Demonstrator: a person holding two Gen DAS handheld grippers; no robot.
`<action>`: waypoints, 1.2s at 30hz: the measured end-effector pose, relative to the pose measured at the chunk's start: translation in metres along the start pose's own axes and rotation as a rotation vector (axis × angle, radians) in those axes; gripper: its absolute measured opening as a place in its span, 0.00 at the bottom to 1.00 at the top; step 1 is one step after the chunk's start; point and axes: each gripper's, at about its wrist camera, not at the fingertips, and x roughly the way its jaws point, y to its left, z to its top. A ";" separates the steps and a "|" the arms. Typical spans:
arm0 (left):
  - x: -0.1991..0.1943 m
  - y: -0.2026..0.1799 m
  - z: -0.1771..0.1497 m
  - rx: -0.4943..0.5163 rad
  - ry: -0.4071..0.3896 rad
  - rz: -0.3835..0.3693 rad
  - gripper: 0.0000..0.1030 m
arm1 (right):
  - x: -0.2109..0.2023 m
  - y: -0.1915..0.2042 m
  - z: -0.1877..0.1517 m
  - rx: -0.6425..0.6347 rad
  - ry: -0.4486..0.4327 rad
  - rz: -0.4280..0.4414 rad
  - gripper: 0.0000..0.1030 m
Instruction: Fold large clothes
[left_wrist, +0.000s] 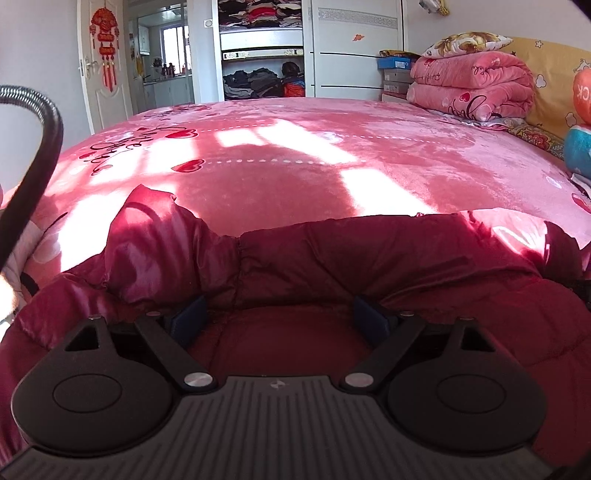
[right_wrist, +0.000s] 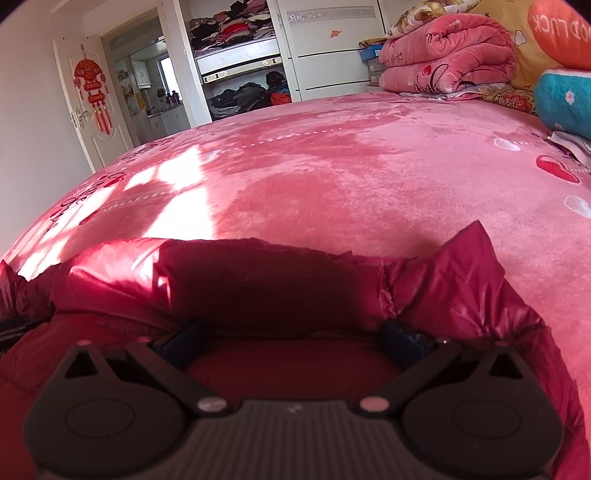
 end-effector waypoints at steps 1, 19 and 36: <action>-0.005 0.003 0.003 -0.011 -0.005 -0.005 1.00 | -0.002 0.001 0.002 0.000 0.002 -0.009 0.99; 0.014 0.077 0.010 -0.195 0.000 0.152 1.00 | -0.019 0.072 0.012 -0.107 -0.058 0.170 0.97; 0.041 0.089 0.000 -0.320 0.010 0.092 1.00 | 0.013 0.081 -0.008 -0.175 -0.007 0.117 1.00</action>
